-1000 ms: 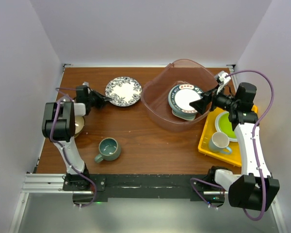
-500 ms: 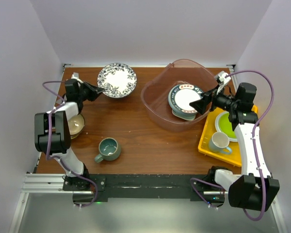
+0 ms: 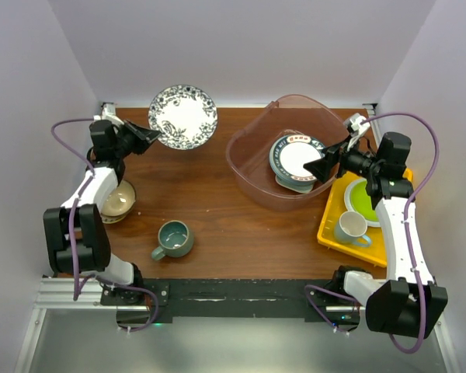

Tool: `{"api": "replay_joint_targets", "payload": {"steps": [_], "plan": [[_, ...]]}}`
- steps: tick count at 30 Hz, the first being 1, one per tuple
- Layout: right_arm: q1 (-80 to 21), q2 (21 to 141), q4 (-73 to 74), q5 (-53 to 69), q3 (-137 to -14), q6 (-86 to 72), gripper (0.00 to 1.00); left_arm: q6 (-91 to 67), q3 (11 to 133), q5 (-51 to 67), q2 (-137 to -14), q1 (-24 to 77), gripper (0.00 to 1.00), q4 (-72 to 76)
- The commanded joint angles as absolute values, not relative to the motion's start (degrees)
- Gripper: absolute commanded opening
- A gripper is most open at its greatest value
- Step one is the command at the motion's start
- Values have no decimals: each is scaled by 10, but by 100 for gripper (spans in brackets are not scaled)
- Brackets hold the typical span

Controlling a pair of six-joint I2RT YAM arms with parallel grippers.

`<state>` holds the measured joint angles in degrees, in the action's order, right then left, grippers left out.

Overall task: Place the mixed dishes into the plastic bin
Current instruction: Pick up the plate at the center of the board.

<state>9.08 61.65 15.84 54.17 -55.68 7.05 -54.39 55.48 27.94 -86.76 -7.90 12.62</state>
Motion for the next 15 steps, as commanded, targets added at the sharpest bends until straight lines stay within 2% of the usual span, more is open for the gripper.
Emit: {"api": "replay_joint_targets", "payload": {"steps": [1,15], "plan": [[94,610,137,554,-553,69,98,-548,566,297,-795,-85,0,196],[95,616,136,570,-552,72,98,-565,492,328,-656,-83,0,201]]}}
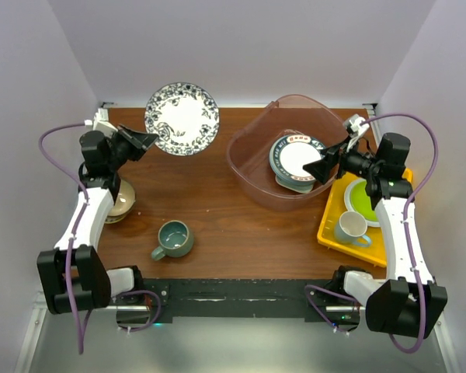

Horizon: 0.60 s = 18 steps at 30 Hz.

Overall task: Place the mixed dishes into the plastic bin
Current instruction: Pick up the plate at the center of the board.

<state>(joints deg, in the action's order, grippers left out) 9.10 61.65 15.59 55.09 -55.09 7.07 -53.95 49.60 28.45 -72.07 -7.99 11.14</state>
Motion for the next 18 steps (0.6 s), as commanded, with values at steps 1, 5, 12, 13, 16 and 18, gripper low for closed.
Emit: {"api": "replay_joint_targets", "payload": {"steps": [1,5,12,13,16,18], "plan": [[94,615,136,573,-550,72,98,-567,483,331,-649,-83,0,202],[95,618,139,584,-553,76,98,-566,461,345,-607,-79,0,200],[94,634,170,599,-580,99,98,-529,439,324,-563,-28,0,163],[94,637,188,602,-586,102,98,-526,437,316,-559,-19,0,159],[94,649,231,604,-619,125,98,-509,434,283,-548,30,0,149],[94,658,259,614,-640,134,98,-506,431,266,-544,56,0,150]]}}
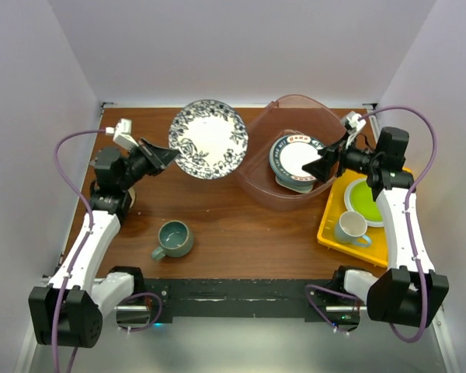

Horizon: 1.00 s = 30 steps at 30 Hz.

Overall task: Place the mixed dishes into the plastic bin
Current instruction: Pick up the plate at the center of the board.

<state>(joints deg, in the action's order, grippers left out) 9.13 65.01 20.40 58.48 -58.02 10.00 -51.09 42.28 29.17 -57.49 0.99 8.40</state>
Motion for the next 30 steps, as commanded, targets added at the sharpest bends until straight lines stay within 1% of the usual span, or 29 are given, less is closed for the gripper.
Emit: {"api": "replay_joint_targets", "payload": {"steps": [1,4,7,9,10,11,14,20,23,24,26,27,29,30], "plan": [[94,662,269,617,-646,137,98,-506,425,263,-542,62,0,152],[92,678,302,634,-669,141,98,-509,411,245,-537,83,0,163],[74,705,333,643,-690,127,98,-515,402,227,-546,127,0,180],[34,720,371,617,-717,139,98,-519,396,210,-552,147,0,189],[19,731,376,582,-724,140,98,-520,395,206,-556,163,0,192],[-15,736,379,568,-729,135,98,-525,393,201,-559,169,0,198],[-57,756,357,534,-735,99,98,-533,390,193,-568,190,0,214],[-104,808,292,514,-737,6,96,-541,396,180,-579,221,0,229],[-112,822,237,518,-728,-70,91,-541,398,173,-582,232,0,231],[-114,825,209,525,-723,-86,84,-542,399,170,-584,234,0,231],[-114,831,193,531,-722,-123,75,-541,400,168,-586,239,0,232],[-113,838,178,534,-722,-133,61,-541,401,166,-587,240,0,233],[-113,844,164,542,-722,-164,45,-541,402,166,-591,243,0,235],[-114,848,151,544,-719,-175,30,-541,403,166,-592,243,0,235]]}}
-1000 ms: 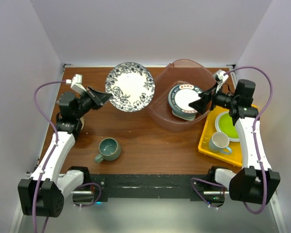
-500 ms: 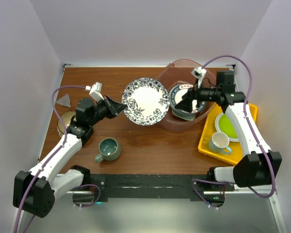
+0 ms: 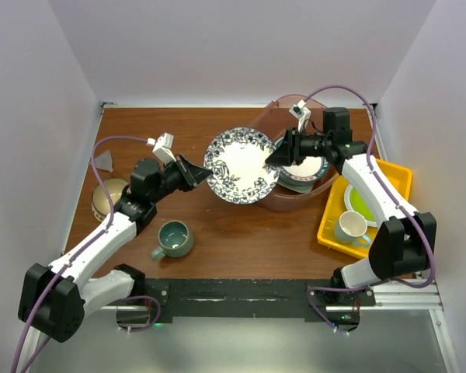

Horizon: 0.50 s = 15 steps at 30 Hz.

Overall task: Place the mixed dishes into the plastic bin
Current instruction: Pick up the plate at the center of the board.

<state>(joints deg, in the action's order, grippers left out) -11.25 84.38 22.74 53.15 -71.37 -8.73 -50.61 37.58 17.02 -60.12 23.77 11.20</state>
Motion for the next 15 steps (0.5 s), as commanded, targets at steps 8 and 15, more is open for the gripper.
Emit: {"api": "replay_joint_targets", "payload": {"steps": [8,15], "plan": [[-112,864,142,542,-723,-213,0,-528,416,201,-606,247,0,241],[-50,851,74,608,-719,-277,0,-453,458,189,-580,245,63,160]]}}
